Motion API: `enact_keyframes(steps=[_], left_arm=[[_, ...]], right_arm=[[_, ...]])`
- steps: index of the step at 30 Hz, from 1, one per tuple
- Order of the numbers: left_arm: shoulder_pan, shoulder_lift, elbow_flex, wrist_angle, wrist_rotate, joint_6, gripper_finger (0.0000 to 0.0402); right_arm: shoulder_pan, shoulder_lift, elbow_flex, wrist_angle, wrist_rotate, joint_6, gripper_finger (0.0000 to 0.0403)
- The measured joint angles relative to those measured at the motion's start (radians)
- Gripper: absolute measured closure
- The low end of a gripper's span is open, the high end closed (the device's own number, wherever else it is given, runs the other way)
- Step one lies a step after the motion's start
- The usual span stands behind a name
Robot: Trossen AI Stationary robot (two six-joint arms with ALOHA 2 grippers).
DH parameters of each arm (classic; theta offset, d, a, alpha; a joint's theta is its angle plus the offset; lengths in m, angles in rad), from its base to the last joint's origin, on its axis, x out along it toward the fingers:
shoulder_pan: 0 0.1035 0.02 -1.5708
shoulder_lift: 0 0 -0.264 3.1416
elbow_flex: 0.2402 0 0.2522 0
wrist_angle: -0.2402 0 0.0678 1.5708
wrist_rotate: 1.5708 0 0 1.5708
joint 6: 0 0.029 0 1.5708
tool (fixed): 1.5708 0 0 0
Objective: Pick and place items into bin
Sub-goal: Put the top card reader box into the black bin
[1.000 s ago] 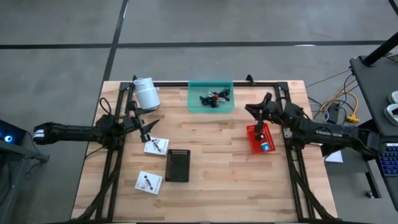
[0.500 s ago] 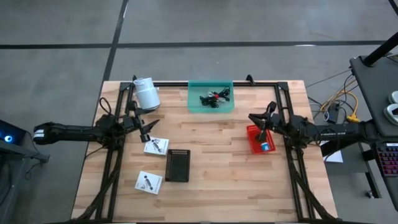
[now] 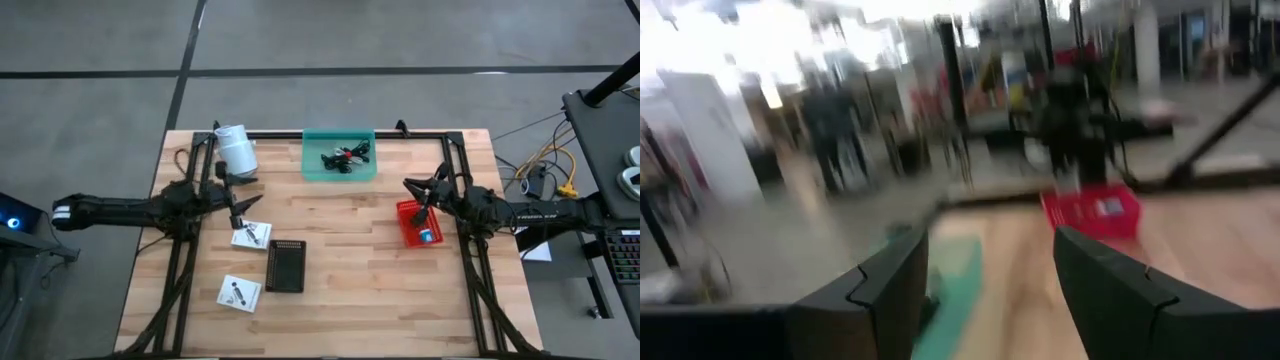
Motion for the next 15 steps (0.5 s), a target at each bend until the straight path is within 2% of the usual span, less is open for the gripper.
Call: enact_keyframes(steps=[5, 10, 12, 15], left_arm=[[0.000, 0.103, 0.177, -0.434, 0.001, -0.138, 0.0201], [-0.001, 0.226, 0.307, -0.747, 0.012, -0.320, 0.0201], [-0.001, 0.272, 0.338, -0.827, 0.046, -0.379, 0.0201], [-0.001, 0.347, 0.353, -0.926, 0.162, -0.437, 0.0201]], right_arm=[[0.000, 0.009, 0.000, -0.017, 0.000, -0.004, 0.0375], [0.000, 0.029, 0.000, -0.025, 0.001, -0.030, 0.0375], [0.000, 0.030, 0.000, -0.025, 0.001, -0.039, 0.0375], [0.000, 0.031, 0.000, -0.024, 0.001, -0.048, 0.0375]])
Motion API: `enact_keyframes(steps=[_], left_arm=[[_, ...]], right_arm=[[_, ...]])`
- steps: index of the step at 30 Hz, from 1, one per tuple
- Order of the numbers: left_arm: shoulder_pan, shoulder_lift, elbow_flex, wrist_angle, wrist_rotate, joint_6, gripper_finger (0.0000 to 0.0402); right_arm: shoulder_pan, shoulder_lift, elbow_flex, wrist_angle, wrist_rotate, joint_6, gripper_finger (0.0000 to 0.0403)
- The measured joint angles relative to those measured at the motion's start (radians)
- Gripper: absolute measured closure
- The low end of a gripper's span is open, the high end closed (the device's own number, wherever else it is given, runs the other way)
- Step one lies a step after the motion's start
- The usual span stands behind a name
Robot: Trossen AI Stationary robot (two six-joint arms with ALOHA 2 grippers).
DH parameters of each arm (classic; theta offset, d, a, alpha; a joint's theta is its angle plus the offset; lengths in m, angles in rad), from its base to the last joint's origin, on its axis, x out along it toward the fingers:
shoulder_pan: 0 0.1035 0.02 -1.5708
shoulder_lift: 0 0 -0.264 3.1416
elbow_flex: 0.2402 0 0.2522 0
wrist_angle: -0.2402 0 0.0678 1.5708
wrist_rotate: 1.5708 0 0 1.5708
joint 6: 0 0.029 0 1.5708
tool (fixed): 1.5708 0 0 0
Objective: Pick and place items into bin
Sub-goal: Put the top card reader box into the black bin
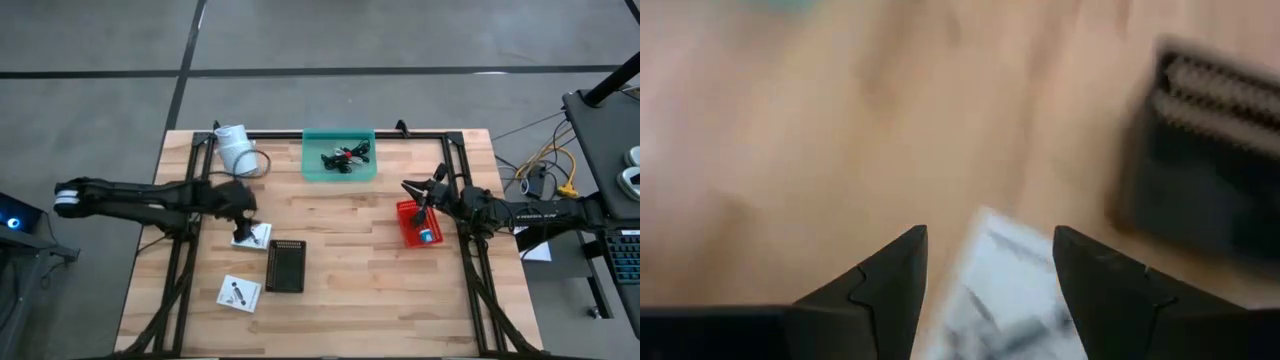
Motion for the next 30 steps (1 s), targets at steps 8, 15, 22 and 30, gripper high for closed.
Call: enact_keyframes(steps=[8, 15, 22, 30], left_arm=[[-0.014, 0.170, 0.012, -0.059, 0.147, -0.027, 0.0201], [-0.013, 0.261, 0.016, -0.098, 0.060, -0.028, 0.0201], [-0.013, 0.296, 0.054, -0.114, -0.037, -0.027, 0.0201], [-0.012, 0.367, 0.076, -0.113, -0.060, -0.024, 0.0201]], right_arm=[[0.000, -0.001, 0.000, 0.004, 0.002, -0.004, 0.0375], [0.000, -0.001, 0.000, 0.031, 0.001, -0.008, 0.0375], [0.000, -0.001, 0.000, 0.032, 0.001, -0.008, 0.0375], [0.000, 0.000, 0.000, 0.031, 0.000, -0.035, 0.0375]])
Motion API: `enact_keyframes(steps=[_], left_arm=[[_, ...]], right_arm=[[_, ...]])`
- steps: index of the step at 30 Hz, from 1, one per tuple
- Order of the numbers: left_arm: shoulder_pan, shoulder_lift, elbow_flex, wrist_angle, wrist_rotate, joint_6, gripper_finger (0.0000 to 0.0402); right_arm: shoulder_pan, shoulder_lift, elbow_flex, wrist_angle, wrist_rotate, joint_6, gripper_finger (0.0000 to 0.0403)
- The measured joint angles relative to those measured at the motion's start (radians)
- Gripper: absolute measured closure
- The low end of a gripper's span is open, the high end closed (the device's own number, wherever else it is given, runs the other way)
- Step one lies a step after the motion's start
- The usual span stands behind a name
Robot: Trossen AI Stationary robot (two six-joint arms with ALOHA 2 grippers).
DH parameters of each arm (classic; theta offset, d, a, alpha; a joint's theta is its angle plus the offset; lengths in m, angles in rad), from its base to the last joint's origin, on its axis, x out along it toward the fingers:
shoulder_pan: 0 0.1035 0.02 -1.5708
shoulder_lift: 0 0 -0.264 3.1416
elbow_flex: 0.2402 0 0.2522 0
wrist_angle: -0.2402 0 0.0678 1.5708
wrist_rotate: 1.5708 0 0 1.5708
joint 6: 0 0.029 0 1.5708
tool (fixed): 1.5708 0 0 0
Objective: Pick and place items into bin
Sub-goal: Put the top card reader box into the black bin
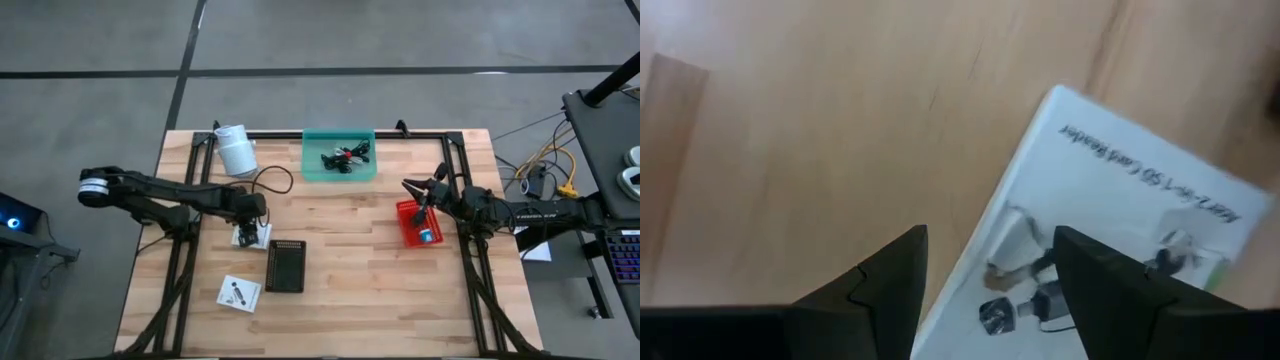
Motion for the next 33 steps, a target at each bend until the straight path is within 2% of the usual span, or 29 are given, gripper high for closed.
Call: enact_keyframes(steps=[9, 12, 24, 33], left_arm=[[0.001, 0.113, 0.030, -0.035, 0.002, -0.004, 0.0201], [0.001, 0.136, 0.055, -0.106, 0.003, -0.004, 0.0201], [0.001, 0.130, 0.188, -0.236, 0.000, 0.038, 0.0201], [0.001, 0.154, 0.201, -0.252, 0.000, 0.204, 0.0201]], right_arm=[[0.000, 0.002, 0.000, -0.002, -0.001, -0.024, 0.0375], [0.000, 0.002, 0.000, -0.003, -0.001, -0.026, 0.0375], [0.000, 0.004, 0.000, -0.010, -0.002, -0.029, 0.0375], [0.000, 0.004, 0.000, -0.011, -0.006, -0.044, 0.0375]])
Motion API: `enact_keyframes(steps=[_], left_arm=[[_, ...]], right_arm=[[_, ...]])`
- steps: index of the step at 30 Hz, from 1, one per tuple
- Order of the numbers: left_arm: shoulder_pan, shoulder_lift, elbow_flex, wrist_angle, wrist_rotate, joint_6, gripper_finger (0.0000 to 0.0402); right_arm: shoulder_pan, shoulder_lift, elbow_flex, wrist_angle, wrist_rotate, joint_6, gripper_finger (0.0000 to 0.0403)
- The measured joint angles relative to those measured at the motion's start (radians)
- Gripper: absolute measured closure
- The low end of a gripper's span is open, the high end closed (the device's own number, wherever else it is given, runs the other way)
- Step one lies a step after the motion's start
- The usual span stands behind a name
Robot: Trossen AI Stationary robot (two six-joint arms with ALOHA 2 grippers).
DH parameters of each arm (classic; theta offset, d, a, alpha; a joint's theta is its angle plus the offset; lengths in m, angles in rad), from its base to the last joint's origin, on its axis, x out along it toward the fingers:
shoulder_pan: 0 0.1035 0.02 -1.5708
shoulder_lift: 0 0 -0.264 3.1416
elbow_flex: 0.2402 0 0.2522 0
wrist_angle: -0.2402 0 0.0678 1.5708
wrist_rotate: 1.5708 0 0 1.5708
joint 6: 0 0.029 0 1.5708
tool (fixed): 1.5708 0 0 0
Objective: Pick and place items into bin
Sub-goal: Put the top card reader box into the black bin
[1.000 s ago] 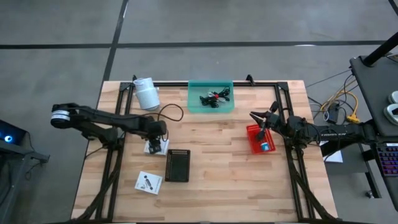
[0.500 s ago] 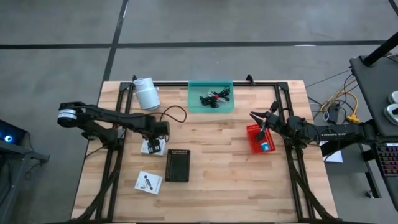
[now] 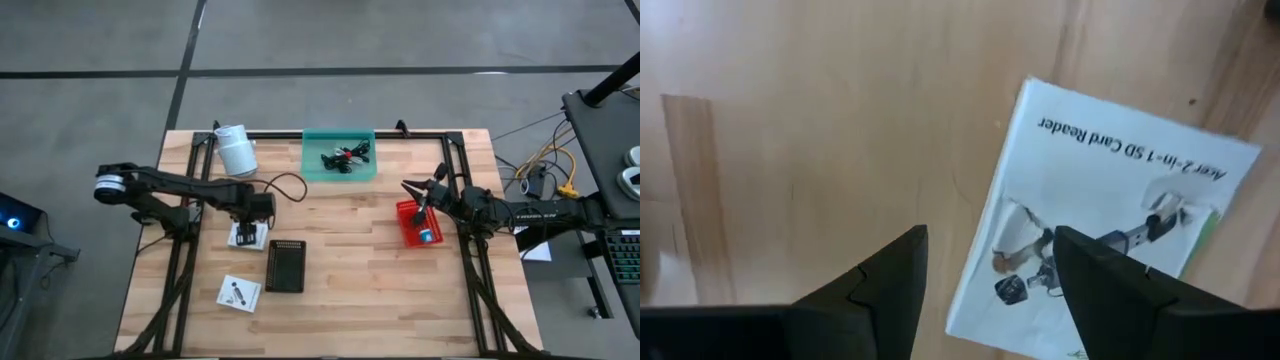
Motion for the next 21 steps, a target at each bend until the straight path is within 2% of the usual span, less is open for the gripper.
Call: enact_keyframes(steps=[8, 18, 21], left_arm=[[0.000, 0.078, 0.000, -0.039, 0.000, 0.017, 0.0201], [0.000, 0.218, 0.036, -0.039, 0.010, 0.138, 0.0202], [0.001, 0.250, 0.047, -0.037, 0.026, 0.193, 0.0215]], right_arm=[[0.000, 0.000, 0.000, -0.002, -0.003, 0.000, 0.0375], [0.000, 0.000, 0.000, -0.006, -0.003, -0.004, 0.0375], [0.000, 0.000, 0.000, -0.006, -0.003, -0.004, 0.0375]])
